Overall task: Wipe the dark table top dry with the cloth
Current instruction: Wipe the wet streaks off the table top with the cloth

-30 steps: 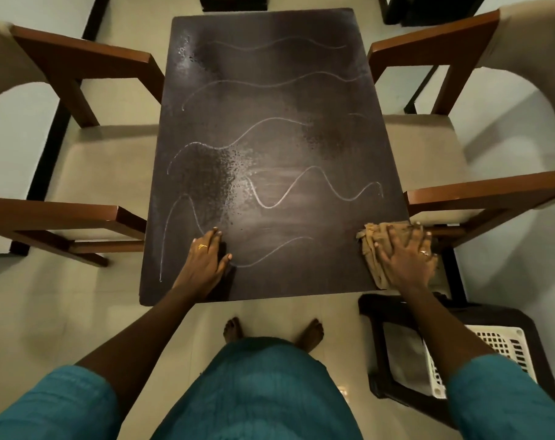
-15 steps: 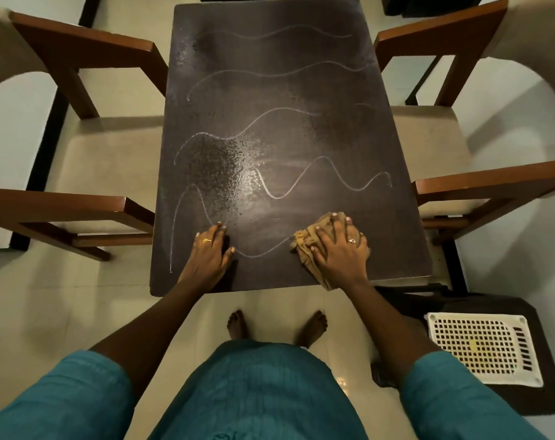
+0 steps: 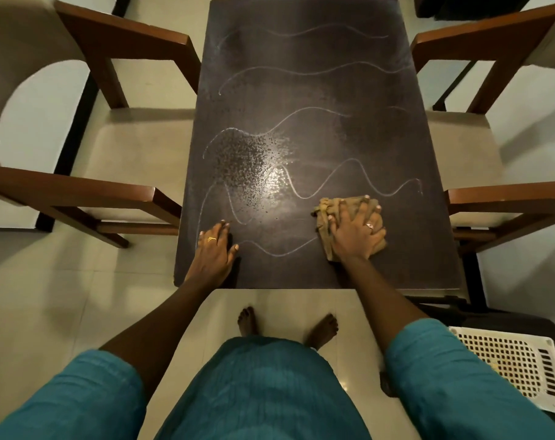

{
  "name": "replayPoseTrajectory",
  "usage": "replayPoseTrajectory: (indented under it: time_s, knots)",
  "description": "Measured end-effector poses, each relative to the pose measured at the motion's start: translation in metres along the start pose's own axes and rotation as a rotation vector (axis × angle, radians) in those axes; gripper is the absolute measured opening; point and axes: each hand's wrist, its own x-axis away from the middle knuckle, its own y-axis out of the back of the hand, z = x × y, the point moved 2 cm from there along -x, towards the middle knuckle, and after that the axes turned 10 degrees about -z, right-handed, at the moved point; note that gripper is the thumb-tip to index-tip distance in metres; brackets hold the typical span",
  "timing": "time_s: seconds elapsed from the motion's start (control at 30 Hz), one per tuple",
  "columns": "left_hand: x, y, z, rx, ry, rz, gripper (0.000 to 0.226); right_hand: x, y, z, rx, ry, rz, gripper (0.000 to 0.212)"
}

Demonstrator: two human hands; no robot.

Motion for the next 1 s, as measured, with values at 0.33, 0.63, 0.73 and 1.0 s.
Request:
replayPoseTrajectory:
  time_s: [0.33, 0.63, 0.73, 1.0]
  knots:
    - [-0.004, 0.010, 0.028, -0.010, 0.086, -0.018, 0.058, 0.054, -0.011, -0.009, 0.162, 0.309, 0.065, 0.066]
    - [0.004, 0.018, 0.062, 0.055, 0.312, -0.049, 0.060, 0.009, -0.010, 0.018, 0.044, 0.053, 0.017, 0.051]
    - [0.010, 0.019, 0.073, 0.071, 0.335, -0.046, 0.058, 0.024, -0.020, 0.061, 0.038, 0.138, 0.011, 0.052]
    - [0.014, 0.011, 0.084, 0.111, 0.267, -0.064, 0.053, 0.083, -0.038, 0.078, 0.135, 0.552, 0.052, 0.064]
